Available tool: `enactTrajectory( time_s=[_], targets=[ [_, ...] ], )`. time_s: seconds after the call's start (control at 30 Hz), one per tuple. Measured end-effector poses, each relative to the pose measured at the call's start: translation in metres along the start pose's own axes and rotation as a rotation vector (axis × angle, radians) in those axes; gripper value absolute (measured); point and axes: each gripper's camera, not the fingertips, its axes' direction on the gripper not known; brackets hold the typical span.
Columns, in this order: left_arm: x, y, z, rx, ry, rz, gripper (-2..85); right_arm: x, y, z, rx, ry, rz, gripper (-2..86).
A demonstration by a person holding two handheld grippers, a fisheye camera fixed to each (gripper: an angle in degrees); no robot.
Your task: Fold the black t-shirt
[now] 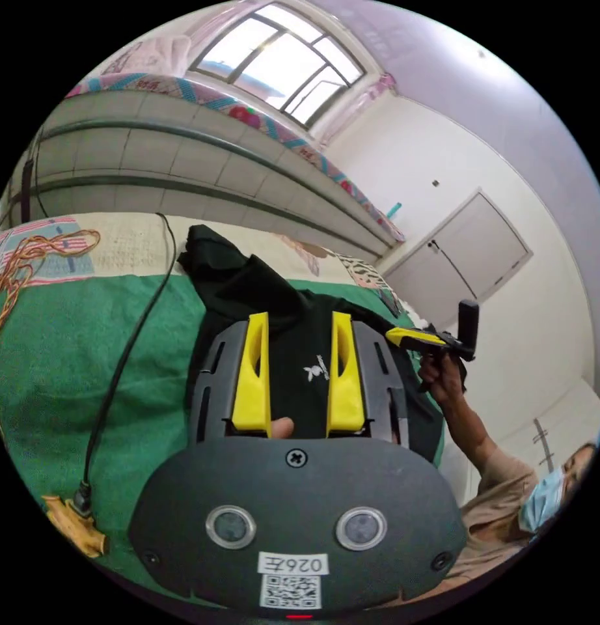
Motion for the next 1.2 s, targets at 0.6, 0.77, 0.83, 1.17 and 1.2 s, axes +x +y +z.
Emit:
enactTrajectory(
  time_s=[0.6, 0.77, 0.83, 1.17, 1.2],
  targets=[
    [-0.103, -0.036, 0.059, -0.023, 0.181, -0.174, -0.9, -0.046, -0.204, 0.223, -0.331, 0.295, 0.025, 2.7],
    [-0.096, -0.047, 0.055, -0.032, 0.108, -0.147, -0.8, -0.081, -0.199, 0.123, 0.079, 0.504, -0.010, -1.1],
    [-0.093, -0.048, 0.043, 0.034, 0.076, -0.137, -0.8, -0.094, -0.191, 0.071, 0.198, 0.513, -0.059, -1.1],
    [-0.056, -0.031, -0.072, 0.217, -0.029, -0.038, -0.9, -0.153, 0.008, -0.125, 0.225, 0.329, -0.308, -0.5],
    [-0.047, -0.024, -0.076, 0.163, -0.070, -0.012, -0.9, -0.150, 0.028, -0.123, 0.188, 0.317, -0.285, -0.1]
  ],
)
